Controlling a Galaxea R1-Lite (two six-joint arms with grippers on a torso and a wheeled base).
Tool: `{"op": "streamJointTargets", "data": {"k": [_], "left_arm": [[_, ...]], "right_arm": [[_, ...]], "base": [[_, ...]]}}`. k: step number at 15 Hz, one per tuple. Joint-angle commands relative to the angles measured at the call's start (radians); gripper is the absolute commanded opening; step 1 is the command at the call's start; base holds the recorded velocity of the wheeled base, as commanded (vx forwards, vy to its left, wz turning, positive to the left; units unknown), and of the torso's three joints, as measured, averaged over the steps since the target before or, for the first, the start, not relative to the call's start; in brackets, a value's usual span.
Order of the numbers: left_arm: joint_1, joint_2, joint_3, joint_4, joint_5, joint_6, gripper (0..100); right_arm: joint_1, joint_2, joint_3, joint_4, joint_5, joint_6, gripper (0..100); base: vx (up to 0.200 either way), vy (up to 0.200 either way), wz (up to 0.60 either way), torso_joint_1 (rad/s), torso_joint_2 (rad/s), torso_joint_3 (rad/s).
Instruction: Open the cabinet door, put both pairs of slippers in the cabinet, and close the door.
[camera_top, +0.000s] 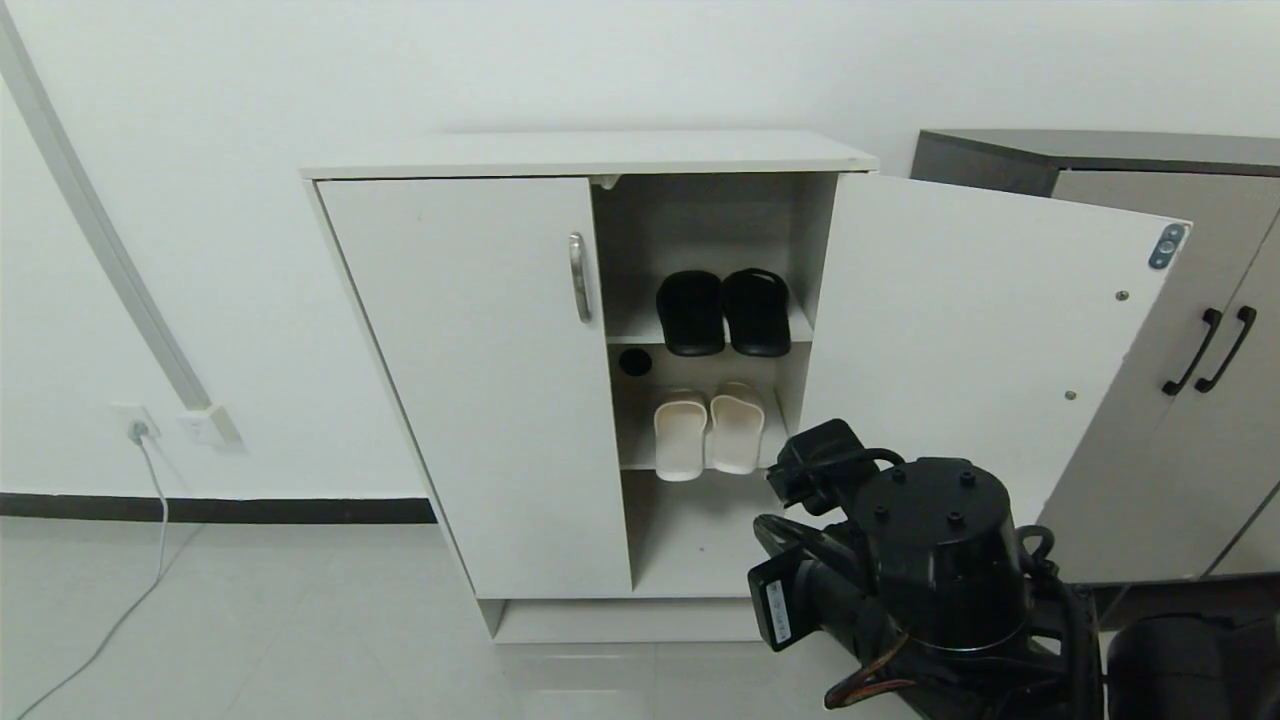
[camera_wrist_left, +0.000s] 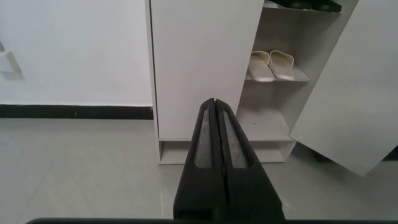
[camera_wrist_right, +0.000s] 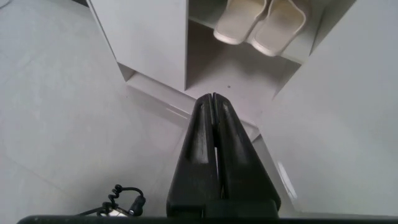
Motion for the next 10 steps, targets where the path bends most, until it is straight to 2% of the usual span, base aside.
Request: {"op": "streamJointTargets", "data": {"k": [1,8,10], "left_arm": [[0.001,0.0,0.0,-0.001,0.0,-0.001,0],[0.0,0.001,0.0,-0.001,0.0,-0.001,0],[0.001,0.0,0.0,0.001,0.0,-0.001,0]], "right_arm": [[-0.001,0.003,0.003,0.0,0.002,0.0,0],[-0.004,0.011,0.004,0.001,0.007,0.0,0],[-0.004,0.015,0.004,0.001,0.005,0.0,0]], "base": [[0.0,0.0,0.0,0.0,0.0,0.0],[0.0,0.0,0.0,0.0,0.0,0.0],[0.0,0.0,0.0,0.022,-0.24,-0.217]]}}
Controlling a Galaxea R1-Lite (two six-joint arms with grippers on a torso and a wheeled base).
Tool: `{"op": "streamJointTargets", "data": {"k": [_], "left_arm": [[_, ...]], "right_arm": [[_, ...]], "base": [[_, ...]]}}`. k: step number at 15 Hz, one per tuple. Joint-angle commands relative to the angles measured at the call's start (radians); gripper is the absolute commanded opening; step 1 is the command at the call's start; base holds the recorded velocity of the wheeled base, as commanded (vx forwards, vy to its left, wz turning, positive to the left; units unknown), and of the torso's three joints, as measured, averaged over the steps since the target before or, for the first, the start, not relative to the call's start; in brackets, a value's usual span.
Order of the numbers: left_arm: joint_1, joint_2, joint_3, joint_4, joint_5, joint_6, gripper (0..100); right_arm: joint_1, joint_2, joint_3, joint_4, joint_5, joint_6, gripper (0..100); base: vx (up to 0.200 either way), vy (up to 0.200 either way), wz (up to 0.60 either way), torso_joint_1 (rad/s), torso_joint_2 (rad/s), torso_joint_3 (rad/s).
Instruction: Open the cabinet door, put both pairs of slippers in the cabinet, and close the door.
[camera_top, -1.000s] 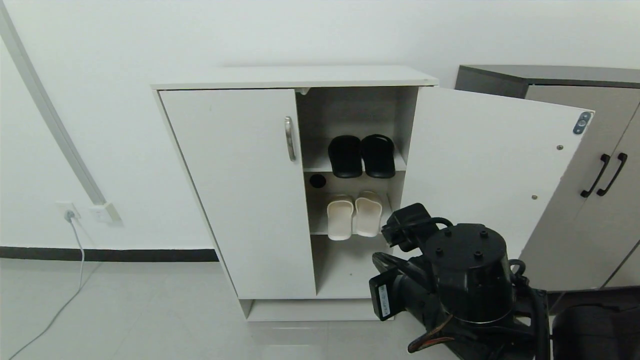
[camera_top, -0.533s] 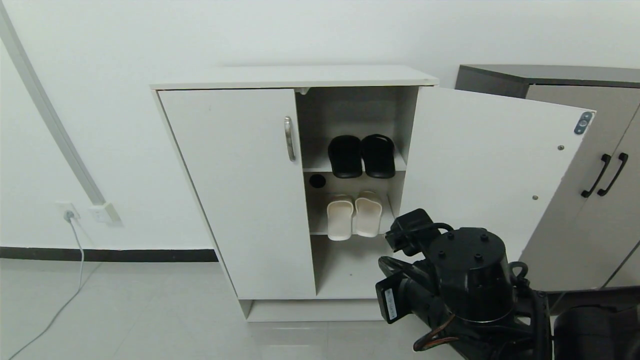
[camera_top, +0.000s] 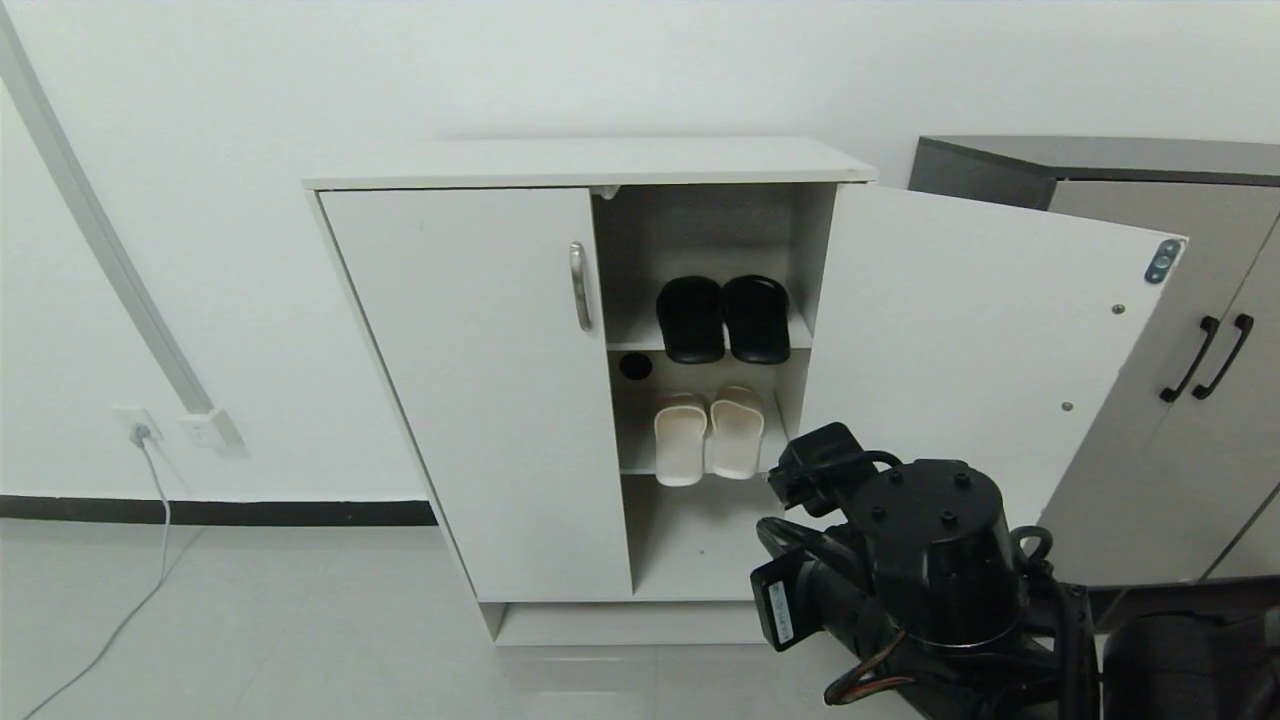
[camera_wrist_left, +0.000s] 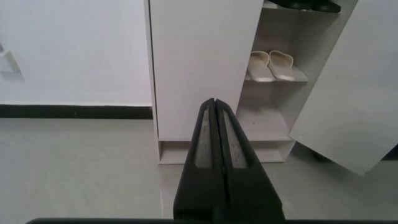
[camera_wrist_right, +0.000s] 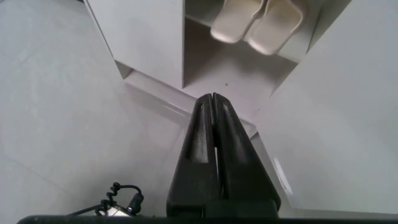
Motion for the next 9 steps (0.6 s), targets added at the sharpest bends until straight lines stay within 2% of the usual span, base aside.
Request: {"op": "streamJointTargets", "data": {"k": [1,9], "left_arm": [[0.0,0.0,0.0,0.0,0.0,0.0,0],[0.0,0.001,0.0,0.0,0.0,0.0,0]], "right_arm": [[0.0,0.008,0.0,-0.001,0.0,0.0,0],[0.0,0.008,0.009,-0.002,0.0,0.0,0]], "base": [[0.0,0.0,0.0,0.041,-0.37,-0.305],[0.0,0.0,0.0,0.1,-0.44,-0.336]]}}
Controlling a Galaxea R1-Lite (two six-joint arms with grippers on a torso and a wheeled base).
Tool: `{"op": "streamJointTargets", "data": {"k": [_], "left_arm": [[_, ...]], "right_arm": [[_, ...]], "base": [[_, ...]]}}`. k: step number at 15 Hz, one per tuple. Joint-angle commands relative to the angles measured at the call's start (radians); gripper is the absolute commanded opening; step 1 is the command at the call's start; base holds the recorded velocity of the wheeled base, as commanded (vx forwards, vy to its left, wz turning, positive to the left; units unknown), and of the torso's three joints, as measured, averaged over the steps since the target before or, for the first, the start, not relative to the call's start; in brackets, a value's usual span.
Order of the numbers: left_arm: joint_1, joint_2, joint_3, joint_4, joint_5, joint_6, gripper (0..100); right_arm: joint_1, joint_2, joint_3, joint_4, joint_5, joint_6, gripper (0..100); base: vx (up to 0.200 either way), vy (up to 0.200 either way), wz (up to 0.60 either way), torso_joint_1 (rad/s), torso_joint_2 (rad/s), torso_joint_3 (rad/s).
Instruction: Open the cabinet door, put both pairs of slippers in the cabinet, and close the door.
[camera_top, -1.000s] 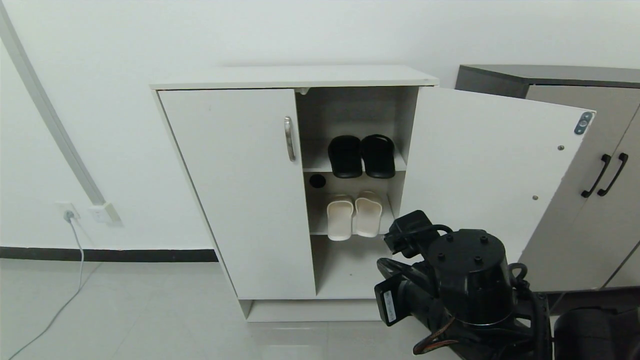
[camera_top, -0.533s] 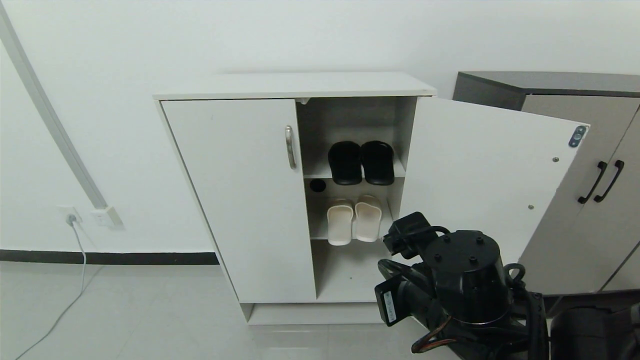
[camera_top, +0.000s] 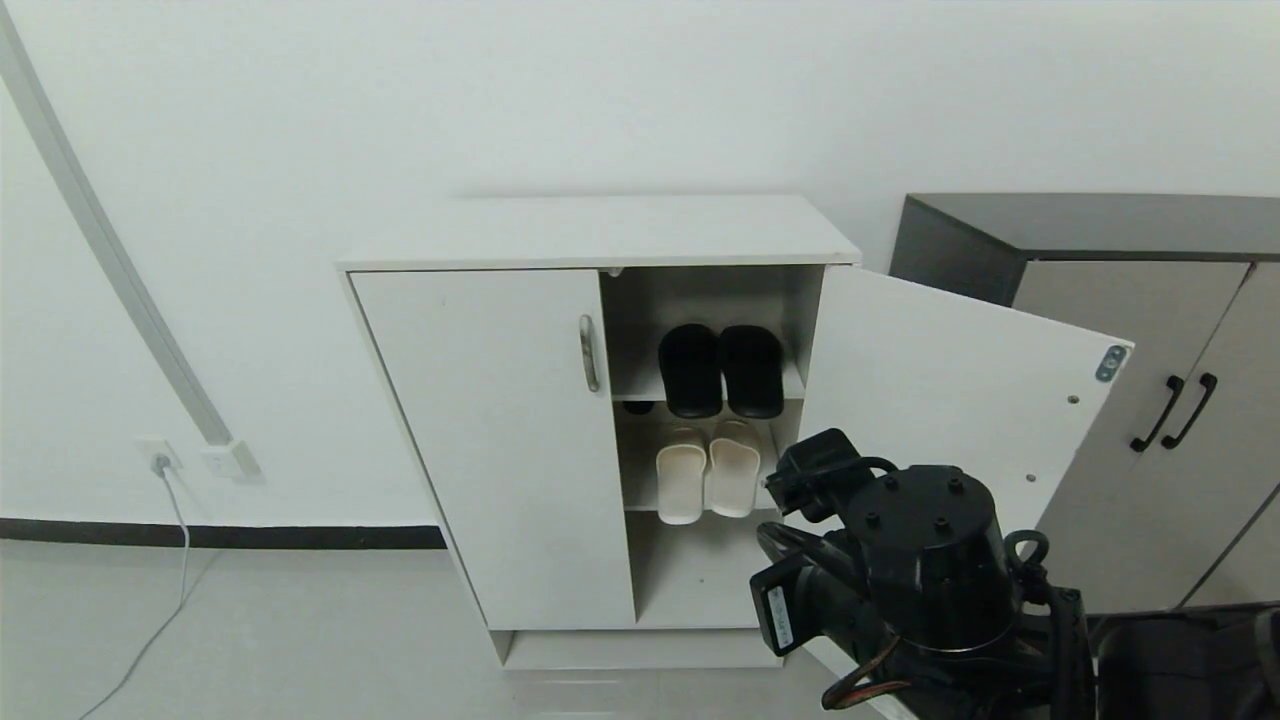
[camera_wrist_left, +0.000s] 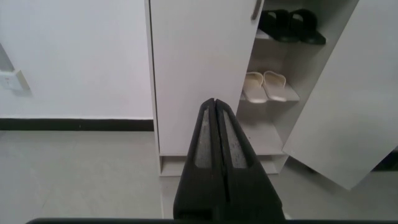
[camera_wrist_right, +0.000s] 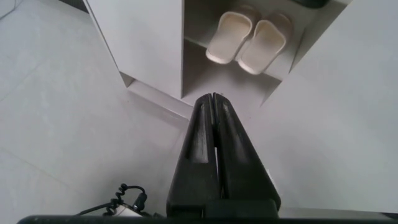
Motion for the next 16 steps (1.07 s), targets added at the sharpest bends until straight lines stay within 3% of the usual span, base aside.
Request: {"op": "streamJointTargets", "data": {"k": [1,16], "left_arm": [[0.001,0.001,0.0,0.0,0.0,0.0,0],[0.001,0.0,0.0,0.0,0.0,0.0,0]], "right_arm": [[0.001,-0.001,0.001,-0.001,0.0,0.0,0],[0.001,-0.001,0.012,-0.001,-0.002,0.0,0]], "base": [[0.0,0.0,0.0,0.149,-0.48,-0.334],[0.0,0.0,0.0,0.2,-0.51,-0.32]]}}
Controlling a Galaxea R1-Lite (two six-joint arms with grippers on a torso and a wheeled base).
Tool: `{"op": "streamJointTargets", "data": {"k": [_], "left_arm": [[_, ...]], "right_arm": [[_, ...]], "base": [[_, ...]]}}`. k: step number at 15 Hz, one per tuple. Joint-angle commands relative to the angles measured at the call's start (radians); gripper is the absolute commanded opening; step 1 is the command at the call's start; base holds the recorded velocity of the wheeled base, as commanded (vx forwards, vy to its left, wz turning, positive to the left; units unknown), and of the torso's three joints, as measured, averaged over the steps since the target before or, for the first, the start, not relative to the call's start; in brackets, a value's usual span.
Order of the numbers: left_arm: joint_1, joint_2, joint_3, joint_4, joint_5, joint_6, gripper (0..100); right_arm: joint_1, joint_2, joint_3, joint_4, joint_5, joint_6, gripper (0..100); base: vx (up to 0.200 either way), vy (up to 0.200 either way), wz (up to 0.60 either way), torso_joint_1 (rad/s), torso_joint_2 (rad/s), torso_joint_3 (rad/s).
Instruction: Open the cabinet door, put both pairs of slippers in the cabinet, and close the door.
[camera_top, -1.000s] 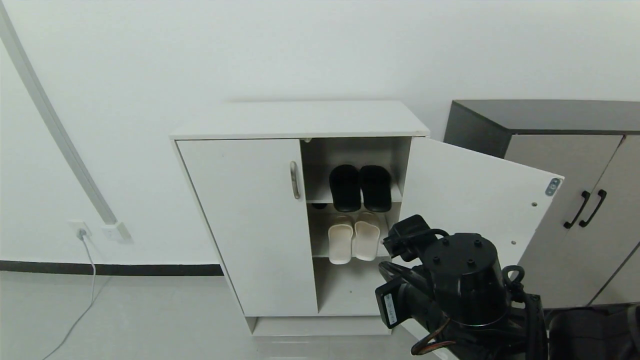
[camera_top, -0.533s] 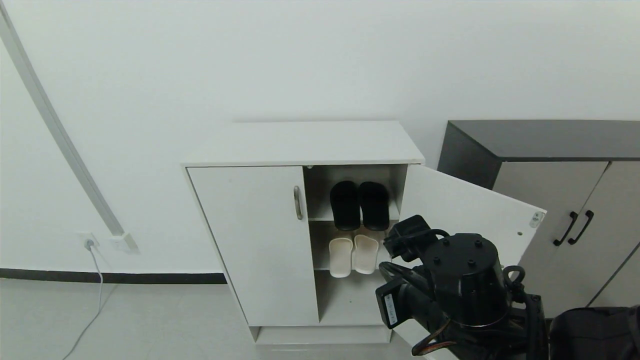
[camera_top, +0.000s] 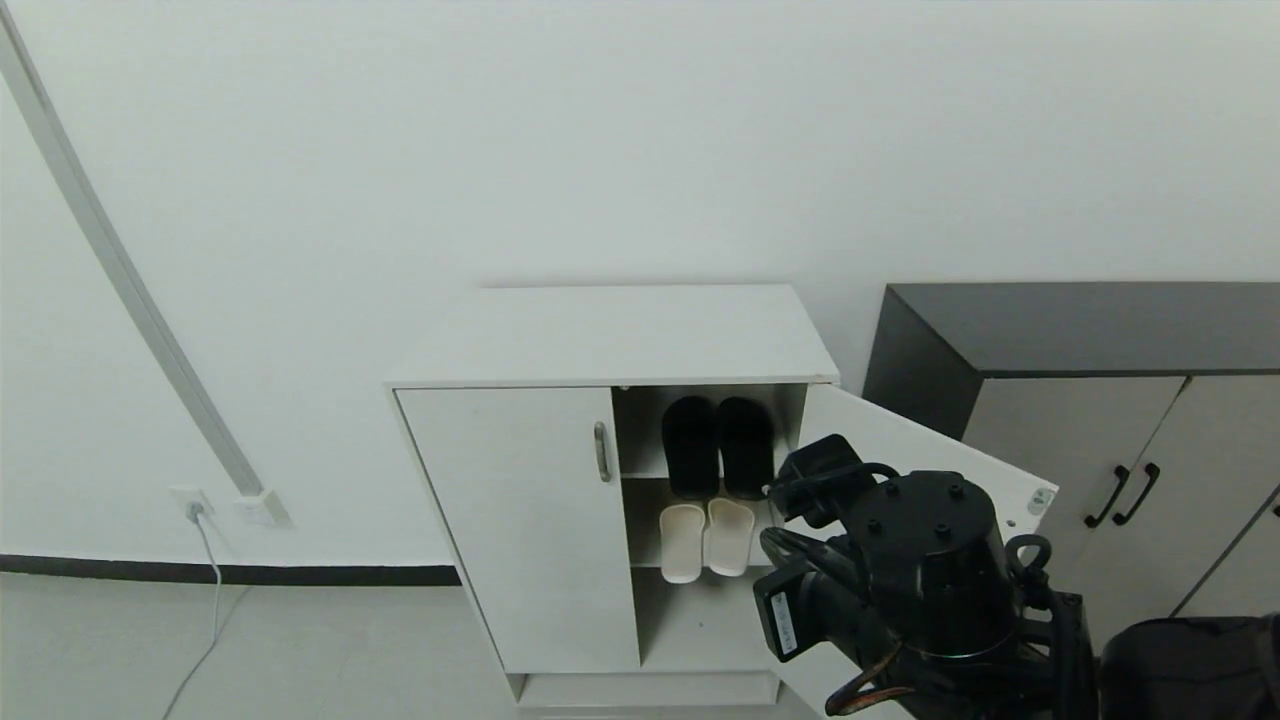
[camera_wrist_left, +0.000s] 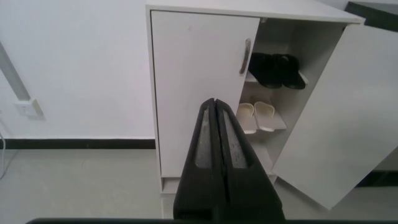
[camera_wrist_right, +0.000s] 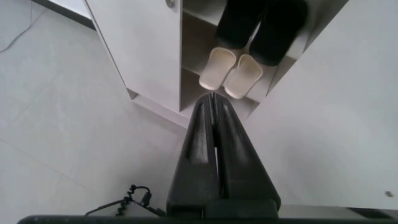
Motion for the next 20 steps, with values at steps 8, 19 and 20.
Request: {"op": "streamJointTargets", "data": {"k": [8,19,20], "left_arm": [[0.001,0.002,0.0,0.0,0.0,-0.001,0],[0.001,0.002,0.0,0.0,0.0,-0.001,0],[0.0,0.0,0.0,0.0,0.0,-0.002,0]], "right_arm": [[0.001,0.0,0.008,-0.001,-0.001,0.0,0],[0.002,-0.003,0.043,-0.036,-0.006,-0.041,0],[0.002,-0.003,0.047,-0.053,-0.006,-0.043,0]], "base": [[0.0,0.0,0.0,0.233,-0.53,-0.297],[0.0,0.0,-0.05,0.066,-0.14,-0.074],[0.0,0.0,-0.6,0.002,0.0,0.002]]}}
